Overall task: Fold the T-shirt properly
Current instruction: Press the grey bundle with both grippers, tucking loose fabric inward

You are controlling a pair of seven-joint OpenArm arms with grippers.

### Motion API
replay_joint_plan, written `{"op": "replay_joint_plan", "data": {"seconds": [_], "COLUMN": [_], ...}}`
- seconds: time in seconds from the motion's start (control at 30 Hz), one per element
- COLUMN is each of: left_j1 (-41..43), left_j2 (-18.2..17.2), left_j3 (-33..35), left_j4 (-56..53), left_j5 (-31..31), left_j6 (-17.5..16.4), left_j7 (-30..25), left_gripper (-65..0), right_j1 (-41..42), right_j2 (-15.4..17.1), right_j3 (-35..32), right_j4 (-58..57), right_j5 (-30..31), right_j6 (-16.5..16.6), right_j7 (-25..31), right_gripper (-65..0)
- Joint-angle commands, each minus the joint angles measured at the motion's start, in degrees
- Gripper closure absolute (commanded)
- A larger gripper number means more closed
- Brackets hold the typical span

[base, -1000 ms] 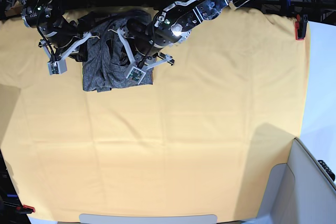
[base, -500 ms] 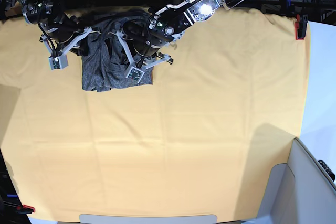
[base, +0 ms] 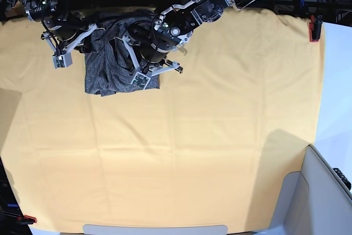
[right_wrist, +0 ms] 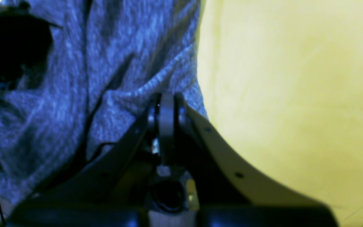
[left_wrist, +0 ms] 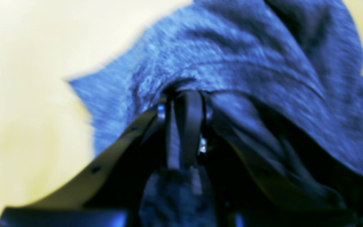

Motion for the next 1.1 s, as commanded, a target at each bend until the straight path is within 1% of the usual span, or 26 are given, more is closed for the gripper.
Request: {"op": "replay_joint_plan", "data": {"seconds": [0.0,0.03,0.13,0.2,0.3,0.5,0.57,0.6,0.67,0.77,0.87,0.97,1.07], "left_j1": [-0.77,-0.59,-0.59,-0.51,-0.51,-0.51,-0.51,-0.51,-0.59,-0.59,-0.51,0.55,2.22], "left_j2": [0.51,0.51,0.42,0.25,0.16,0.07,0.07,0.07,0.07,0.07,0.07,-0.19,-1.77], "left_j3": [-0.36,-0.36,-0.27,-0.27,-0.27,-0.27,-0.36,-0.36,-0.36,-0.36,-0.36,-0.36,-0.27], "left_j4": [0.92,0.92,0.84,0.84,0.84,0.84,1.01,1.19,1.98,5.94,10.33,12.70,13.67], "left_j5": [2.23,3.46,7.06,8.21,8.65,8.65,8.73,9.26,10.76,12.78,13.31,13.31,13.31], "left_j6": [0.34,1.30,5.79,7.28,7.90,7.99,8.07,8.95,12.91,12.95,12.95,12.95,12.95], "left_j7": [-1.11,-1.03,-0.94,-0.94,-0.85,-0.67,1.08,2.58,5.04,8.03,10.84,11.46,11.02], "left_gripper": [-7.3,-7.3,-7.3,-7.3,-7.3,-7.3,-7.3,-7.3,-7.3,-7.3,-7.3,-7.3,-7.3], "right_j1": [-0.10,-0.19,-0.72,-0.72,-0.81,-0.72,-0.72,-0.72,-0.28,1.83,3.77,5.96,7.81], "right_j2": [0.24,0.24,0.24,0.33,0.41,0.41,0.41,0.41,0.41,0.24,0.24,0.33,0.33], "right_j3": [0.08,0.08,0.08,0.08,0.08,0.34,0.61,0.70,0.78,0.78,0.78,0.78,0.78], "right_j4": [0.74,0.74,0.74,0.74,0.74,0.74,0.74,0.74,0.83,1.01,1.01,0.92,0.92], "right_j5": [0.34,0.34,0.34,0.34,0.34,0.34,0.26,0.26,0.26,0.26,0.26,0.26,0.26], "right_j6": [0.10,0.10,0.10,0.10,0.10,0.10,0.10,0.10,0.02,0.02,0.02,0.02,0.02], "right_j7": [0.71,0.71,0.80,0.80,0.80,0.80,0.80,0.80,0.89,0.89,0.89,0.89,0.80], "right_gripper": [0.0,0.0,0.0,0.0,0.0,0.0,0.0,0.0,0.0,0.0,0.0,0.0,0.0]}}
